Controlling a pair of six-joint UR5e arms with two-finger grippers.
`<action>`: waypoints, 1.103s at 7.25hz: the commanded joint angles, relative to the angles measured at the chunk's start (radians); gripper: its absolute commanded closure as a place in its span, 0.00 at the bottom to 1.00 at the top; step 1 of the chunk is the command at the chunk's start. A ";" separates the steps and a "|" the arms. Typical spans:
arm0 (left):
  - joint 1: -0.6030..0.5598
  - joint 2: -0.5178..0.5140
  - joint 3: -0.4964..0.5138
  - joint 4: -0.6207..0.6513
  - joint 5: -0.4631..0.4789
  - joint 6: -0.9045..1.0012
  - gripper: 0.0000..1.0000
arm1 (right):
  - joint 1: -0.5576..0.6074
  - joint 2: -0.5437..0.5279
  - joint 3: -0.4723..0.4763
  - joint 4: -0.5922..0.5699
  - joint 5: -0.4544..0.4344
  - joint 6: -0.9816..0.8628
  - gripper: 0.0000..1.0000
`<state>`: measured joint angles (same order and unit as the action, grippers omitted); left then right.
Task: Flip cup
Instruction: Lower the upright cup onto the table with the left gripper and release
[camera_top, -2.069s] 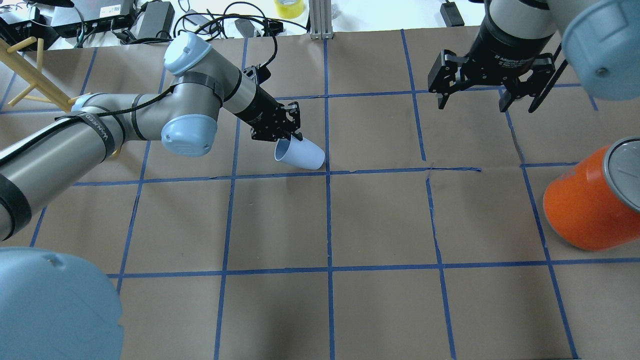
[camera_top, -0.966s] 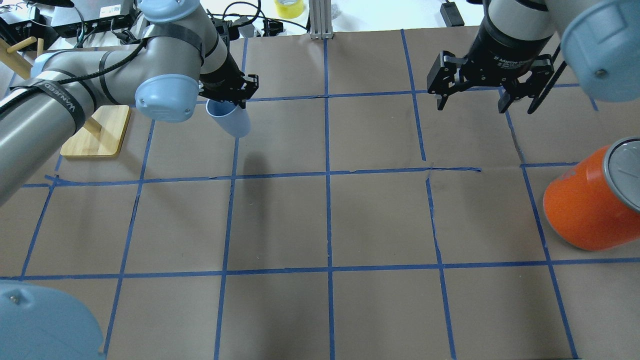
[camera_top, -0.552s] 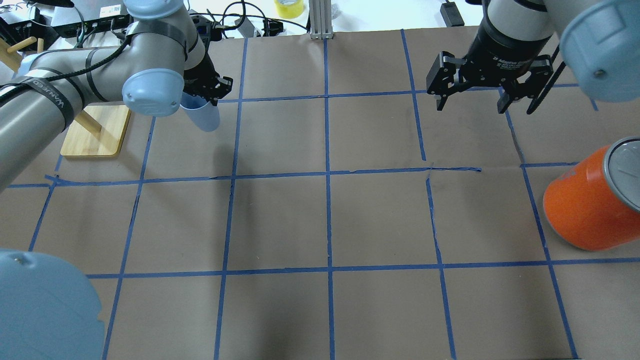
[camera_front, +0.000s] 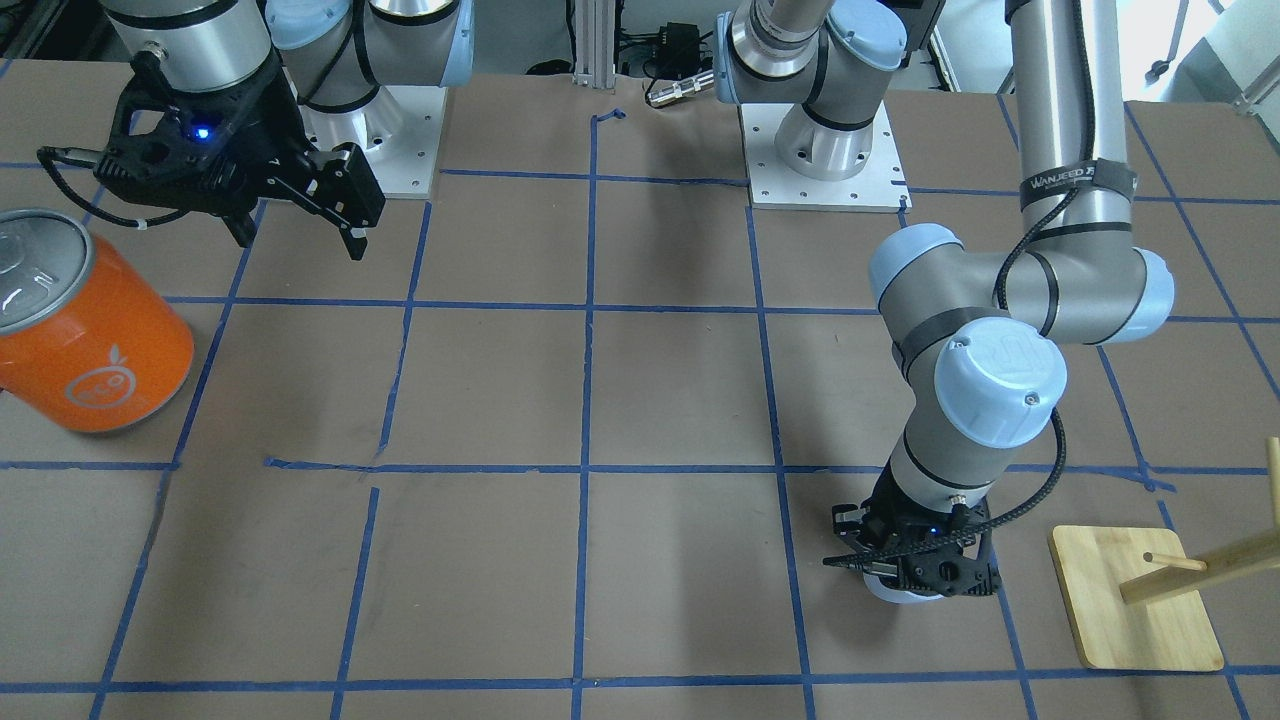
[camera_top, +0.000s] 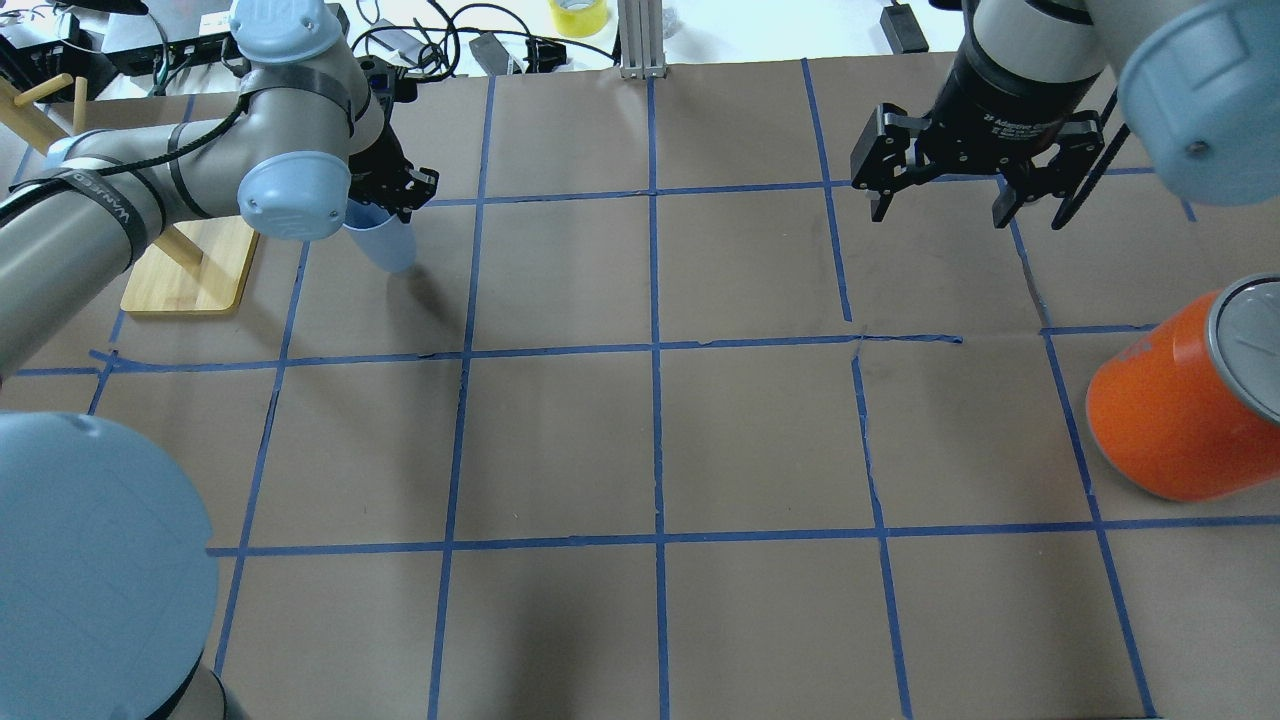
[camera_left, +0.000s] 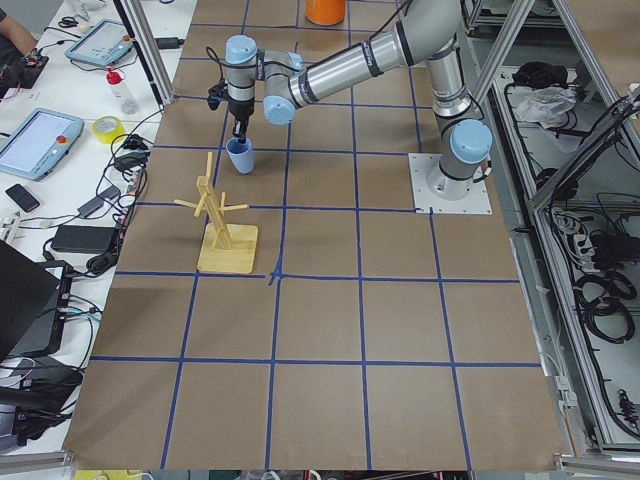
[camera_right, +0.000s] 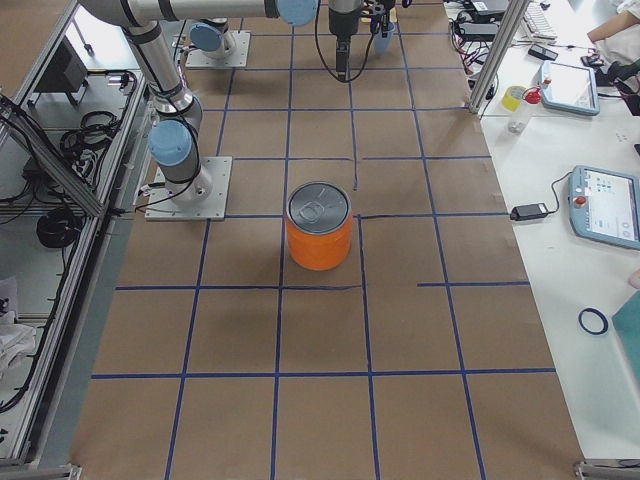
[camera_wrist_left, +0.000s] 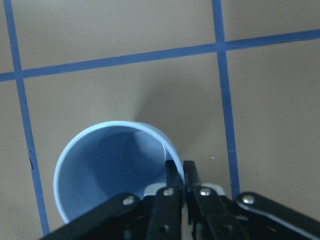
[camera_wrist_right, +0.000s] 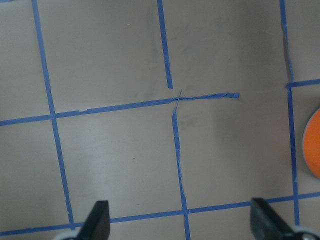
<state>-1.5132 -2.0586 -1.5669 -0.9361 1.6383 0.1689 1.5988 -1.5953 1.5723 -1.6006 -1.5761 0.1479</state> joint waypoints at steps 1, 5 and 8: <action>0.004 -0.011 -0.001 0.000 0.000 0.000 1.00 | 0.001 0.000 0.000 -0.001 0.004 -0.001 0.00; 0.014 0.023 0.011 -0.056 -0.006 -0.006 0.00 | 0.000 -0.002 0.000 -0.001 0.002 0.001 0.00; 0.013 0.182 0.103 -0.397 0.000 -0.043 0.00 | 0.000 -0.002 0.000 -0.001 -0.001 0.001 0.00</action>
<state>-1.4996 -1.9506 -1.5071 -1.1789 1.6371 0.1471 1.5995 -1.5970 1.5723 -1.6015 -1.5745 0.1492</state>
